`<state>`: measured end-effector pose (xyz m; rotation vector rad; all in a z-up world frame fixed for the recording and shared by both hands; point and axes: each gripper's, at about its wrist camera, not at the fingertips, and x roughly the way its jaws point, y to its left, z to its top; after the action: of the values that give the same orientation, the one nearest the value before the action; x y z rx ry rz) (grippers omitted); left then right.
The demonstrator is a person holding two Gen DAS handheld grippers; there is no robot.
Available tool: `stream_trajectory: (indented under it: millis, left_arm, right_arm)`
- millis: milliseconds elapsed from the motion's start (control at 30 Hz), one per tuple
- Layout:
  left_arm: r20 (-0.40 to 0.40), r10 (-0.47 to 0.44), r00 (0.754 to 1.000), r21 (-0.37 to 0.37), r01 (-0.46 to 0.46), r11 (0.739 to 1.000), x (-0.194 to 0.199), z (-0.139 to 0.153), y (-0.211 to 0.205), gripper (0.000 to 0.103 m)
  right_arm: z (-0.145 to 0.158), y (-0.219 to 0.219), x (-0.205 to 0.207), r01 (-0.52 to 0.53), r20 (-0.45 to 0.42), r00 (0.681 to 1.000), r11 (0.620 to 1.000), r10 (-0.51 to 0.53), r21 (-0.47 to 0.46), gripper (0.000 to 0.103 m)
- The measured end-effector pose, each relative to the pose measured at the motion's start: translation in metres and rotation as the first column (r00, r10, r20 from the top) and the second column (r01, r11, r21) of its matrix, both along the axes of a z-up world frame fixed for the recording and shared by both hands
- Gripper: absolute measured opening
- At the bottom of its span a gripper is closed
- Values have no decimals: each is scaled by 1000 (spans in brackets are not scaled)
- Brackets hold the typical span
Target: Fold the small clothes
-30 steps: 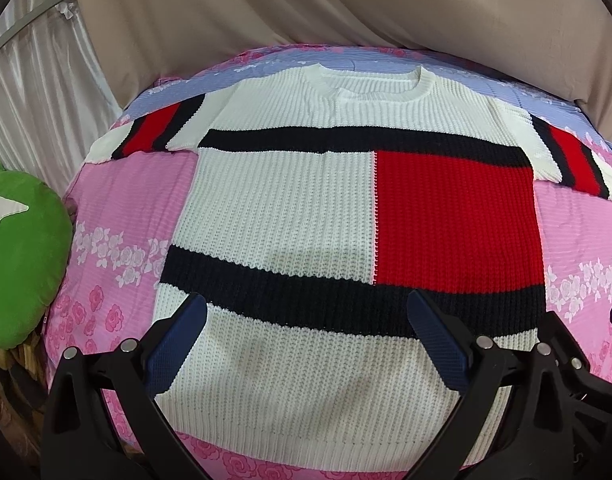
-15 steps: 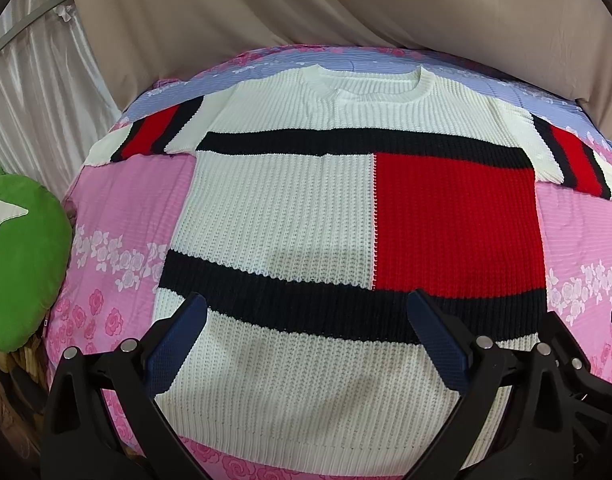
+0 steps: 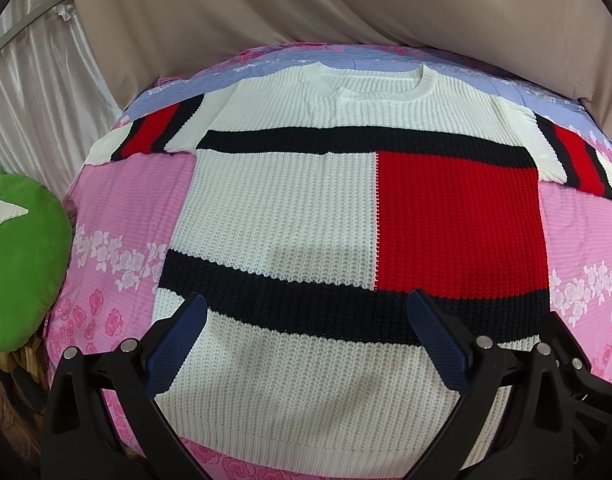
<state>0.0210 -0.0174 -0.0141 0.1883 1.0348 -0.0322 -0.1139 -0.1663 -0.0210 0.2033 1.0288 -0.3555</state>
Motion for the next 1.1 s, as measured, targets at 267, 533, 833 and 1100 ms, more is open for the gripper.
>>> stream_trajectory:
  millis: [267,533,833,1100]
  left_arm:
    - [4,-1,1000,7,1,1000,2,-2,2,98]
    - [-7,-1,1000,12,1,1000,7,-3,0,97]
    - [-12,-33,999,-73,32,997,18,-1,8,98]
    - [83,-130,988,-72,136,988,38,10,13,98]
  right_arm:
    - [-1,0,1,0,-1,1000,1000,0,-1,98]
    - [-3,-1,8,2,-9,1000,1000,-2,-3,98]
    - [-15,-13,16,-9,-11,1000,997,9,80,98]
    - [-17,-161,14,281,56,954,946,-293,161,98]
